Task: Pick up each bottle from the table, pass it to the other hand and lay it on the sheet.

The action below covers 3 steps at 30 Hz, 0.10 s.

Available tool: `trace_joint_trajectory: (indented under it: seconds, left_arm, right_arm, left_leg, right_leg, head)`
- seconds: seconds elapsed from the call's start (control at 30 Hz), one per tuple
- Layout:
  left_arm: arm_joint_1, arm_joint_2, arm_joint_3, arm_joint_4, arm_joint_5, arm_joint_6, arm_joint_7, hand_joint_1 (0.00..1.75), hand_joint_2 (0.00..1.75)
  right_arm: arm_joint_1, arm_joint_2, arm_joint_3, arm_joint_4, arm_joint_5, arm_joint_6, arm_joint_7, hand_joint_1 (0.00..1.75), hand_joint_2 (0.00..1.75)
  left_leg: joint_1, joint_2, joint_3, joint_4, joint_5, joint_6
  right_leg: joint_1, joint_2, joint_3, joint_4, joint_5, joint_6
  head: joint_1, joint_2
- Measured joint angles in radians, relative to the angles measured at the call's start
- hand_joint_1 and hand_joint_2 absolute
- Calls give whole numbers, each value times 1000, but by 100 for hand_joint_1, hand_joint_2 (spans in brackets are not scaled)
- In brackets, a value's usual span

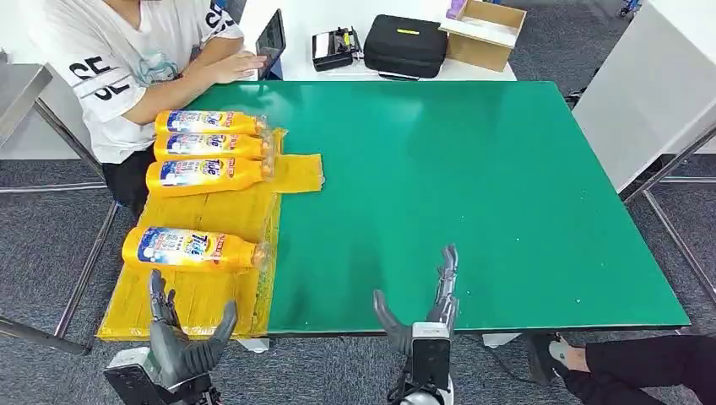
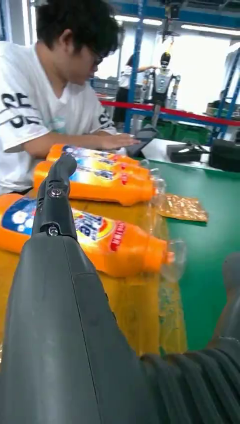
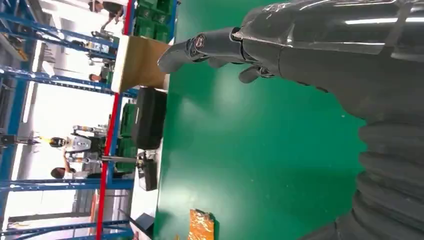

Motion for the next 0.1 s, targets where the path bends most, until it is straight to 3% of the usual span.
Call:
trace_joint_trajectory:
  seconds: [0.1]
  left_arm:
    - [1,4,-12,2,-5,-3,-6,0,175]
  right_arm:
    - [0,-3,6,8,-5,0,0,0,175]
  left_leg:
    - [0,0,0,0,0,0]
  right_leg:
    - [0,0,0,0,0,0]
  head:
    - [0,0]
